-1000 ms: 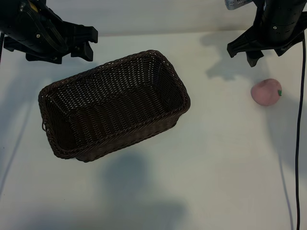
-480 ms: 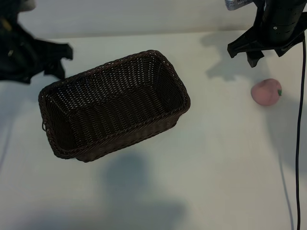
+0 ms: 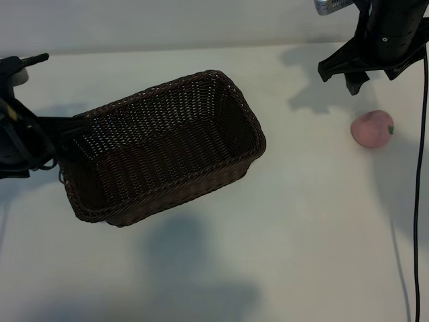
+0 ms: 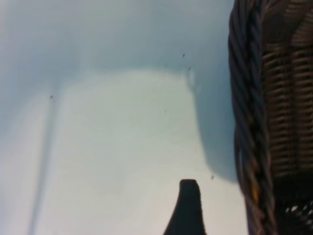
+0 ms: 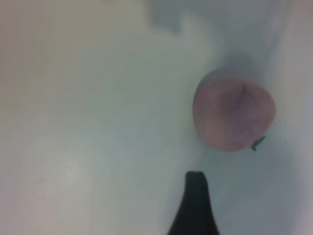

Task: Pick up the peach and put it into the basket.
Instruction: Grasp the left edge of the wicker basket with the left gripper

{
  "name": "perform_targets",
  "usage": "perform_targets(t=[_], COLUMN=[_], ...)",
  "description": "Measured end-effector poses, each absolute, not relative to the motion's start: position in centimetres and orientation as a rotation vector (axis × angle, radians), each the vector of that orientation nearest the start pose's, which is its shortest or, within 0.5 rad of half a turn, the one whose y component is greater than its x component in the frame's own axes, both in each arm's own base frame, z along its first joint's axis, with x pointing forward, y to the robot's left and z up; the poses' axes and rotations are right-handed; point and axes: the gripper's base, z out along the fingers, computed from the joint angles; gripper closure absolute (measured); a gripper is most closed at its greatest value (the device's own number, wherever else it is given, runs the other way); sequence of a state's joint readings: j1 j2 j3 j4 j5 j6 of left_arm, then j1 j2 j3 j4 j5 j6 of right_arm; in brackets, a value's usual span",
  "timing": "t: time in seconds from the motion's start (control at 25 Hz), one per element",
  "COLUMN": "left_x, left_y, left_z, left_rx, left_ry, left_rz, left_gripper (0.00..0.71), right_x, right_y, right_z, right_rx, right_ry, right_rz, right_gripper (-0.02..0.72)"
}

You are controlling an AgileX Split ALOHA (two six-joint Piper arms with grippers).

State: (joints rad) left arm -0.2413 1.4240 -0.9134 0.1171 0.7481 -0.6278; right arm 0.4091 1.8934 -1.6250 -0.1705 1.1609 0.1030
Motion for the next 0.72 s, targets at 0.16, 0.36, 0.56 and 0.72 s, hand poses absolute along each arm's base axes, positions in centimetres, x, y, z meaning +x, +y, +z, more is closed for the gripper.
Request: perform_targets(t=[0.16, 0.36, 0.56, 0.72], left_x=[27.3, 28.4, 29.1, 29.3], left_y=[-6.0, -6.4, -6.7, -6.8], left_z=[22.3, 19.5, 17.6, 17.0], left_rx=[-0.464, -0.491, -0.508, -0.510], left_ry=[2.736, 2.802, 2.840, 2.839], left_rz=[-0.106, -0.093, -0.090, -0.098], left_gripper=[0.120, 0.120, 0.120, 0.121], right_x=[37.0, 37.0, 37.0, 37.0], right_y=[14.5, 14.5, 14.5, 14.5], right_z=[26.8, 26.7, 26.7, 26.7], right_rx=[-0.514, -0.519, -0.519, -0.520], right_ry=[2.830, 2.832, 2.832, 2.833], right_rz=[-0.146, -0.148, -0.148, -0.148], right_gripper=[0.141, 0.141, 0.141, 0.141])
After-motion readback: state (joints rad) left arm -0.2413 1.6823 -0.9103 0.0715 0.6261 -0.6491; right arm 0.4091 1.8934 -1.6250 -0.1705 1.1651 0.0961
